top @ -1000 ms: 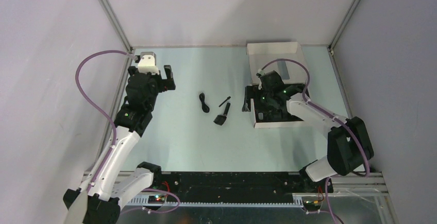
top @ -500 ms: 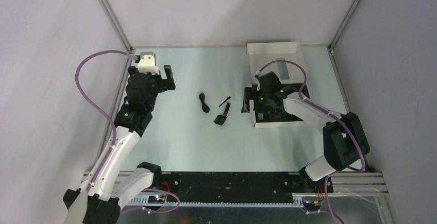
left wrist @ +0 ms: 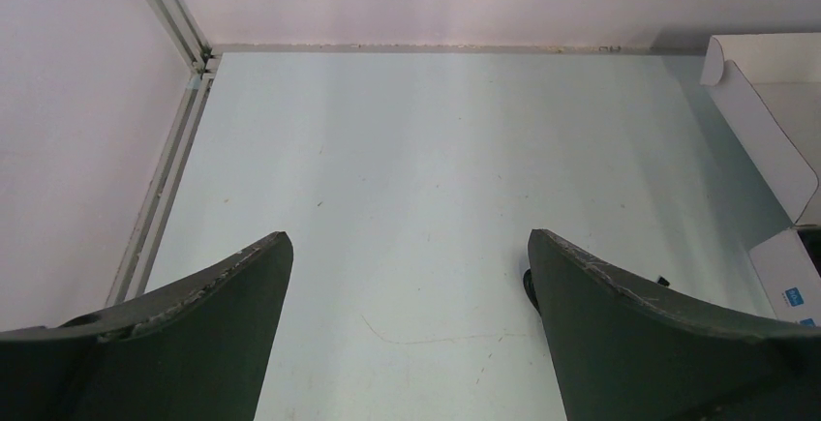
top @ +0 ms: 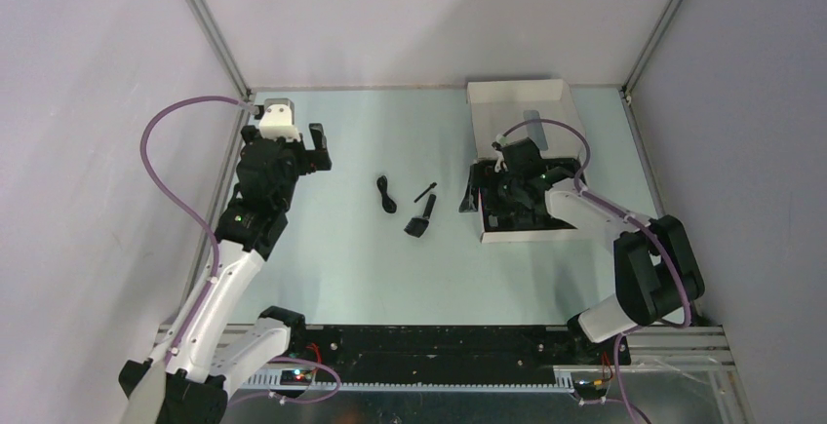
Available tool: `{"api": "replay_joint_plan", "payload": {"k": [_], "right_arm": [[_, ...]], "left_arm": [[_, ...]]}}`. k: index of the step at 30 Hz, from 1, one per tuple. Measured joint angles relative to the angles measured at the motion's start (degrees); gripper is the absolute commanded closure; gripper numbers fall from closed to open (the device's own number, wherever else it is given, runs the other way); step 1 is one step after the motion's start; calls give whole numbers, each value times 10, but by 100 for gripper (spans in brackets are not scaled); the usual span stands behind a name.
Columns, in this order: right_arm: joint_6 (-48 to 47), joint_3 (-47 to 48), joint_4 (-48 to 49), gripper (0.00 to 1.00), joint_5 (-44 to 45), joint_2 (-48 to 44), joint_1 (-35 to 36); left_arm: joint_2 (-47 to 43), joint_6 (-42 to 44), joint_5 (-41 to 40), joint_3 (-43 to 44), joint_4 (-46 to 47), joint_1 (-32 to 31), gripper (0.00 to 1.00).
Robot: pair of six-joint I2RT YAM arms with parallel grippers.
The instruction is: Sort the hair-cutting tools
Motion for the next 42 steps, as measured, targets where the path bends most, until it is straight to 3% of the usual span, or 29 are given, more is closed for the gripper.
{"api": "replay_joint_plan", "payload": {"k": [16,23,36,42], "right_arm": [[5,-6,-10,0,-29,-115,-8],[-4,63,-50,0,28,-110,41],[-4,215,-108,0,143,66,142],[35,273,-127,19,190,158,162]], "left_arm": [[-2,0,10,0,0,0,2],[-3,0,10,0,0,0,2],[-4,1,10,0,0,0,2],[-6,4,10,0,1,0,2]]}}
